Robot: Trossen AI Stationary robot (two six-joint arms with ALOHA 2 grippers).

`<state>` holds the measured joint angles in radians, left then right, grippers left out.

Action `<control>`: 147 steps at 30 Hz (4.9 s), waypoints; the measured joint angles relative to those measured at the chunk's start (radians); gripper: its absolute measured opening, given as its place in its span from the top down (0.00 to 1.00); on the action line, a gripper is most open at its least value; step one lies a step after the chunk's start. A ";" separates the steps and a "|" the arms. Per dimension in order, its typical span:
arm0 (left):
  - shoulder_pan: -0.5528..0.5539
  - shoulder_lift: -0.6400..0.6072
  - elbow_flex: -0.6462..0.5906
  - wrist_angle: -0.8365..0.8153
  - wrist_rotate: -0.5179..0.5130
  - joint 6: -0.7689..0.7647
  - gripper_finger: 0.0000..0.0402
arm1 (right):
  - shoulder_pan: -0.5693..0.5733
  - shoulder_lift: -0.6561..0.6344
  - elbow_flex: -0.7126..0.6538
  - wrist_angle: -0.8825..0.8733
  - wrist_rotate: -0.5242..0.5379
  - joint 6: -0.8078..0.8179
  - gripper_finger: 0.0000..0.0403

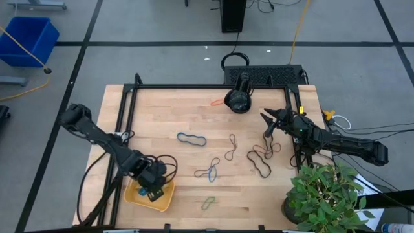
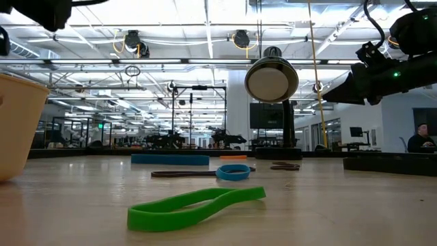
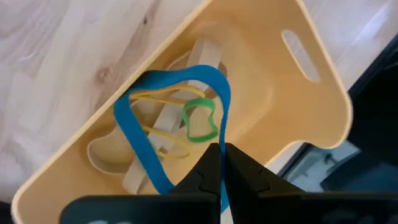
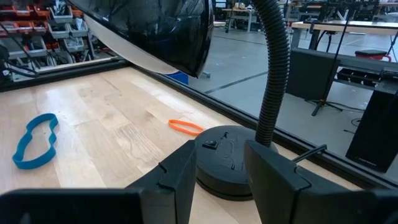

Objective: Pick and place rubber bands into bin
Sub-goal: Put the left blue rubberband into the yellow bin, then put the blue rubberband into the yellow bin

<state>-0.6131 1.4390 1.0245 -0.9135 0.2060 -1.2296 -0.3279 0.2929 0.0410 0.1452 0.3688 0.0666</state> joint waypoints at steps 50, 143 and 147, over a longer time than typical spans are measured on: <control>0.036 0.163 0.000 -0.012 0.042 0.207 0.50 | 0.000 0.000 0.000 0.000 -0.003 -0.007 0.68; 0.748 0.333 0.000 0.623 -0.234 1.410 0.38 | 0.000 0.000 0.000 0.007 -0.005 0.000 0.68; 0.748 0.375 0.000 0.626 -0.270 1.411 0.38 | 0.000 0.000 0.000 0.007 -0.005 0.000 0.68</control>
<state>0.1352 1.8140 1.0248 -0.2878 -0.0642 0.1812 -0.3276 0.2930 0.0409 0.1524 0.3641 0.0666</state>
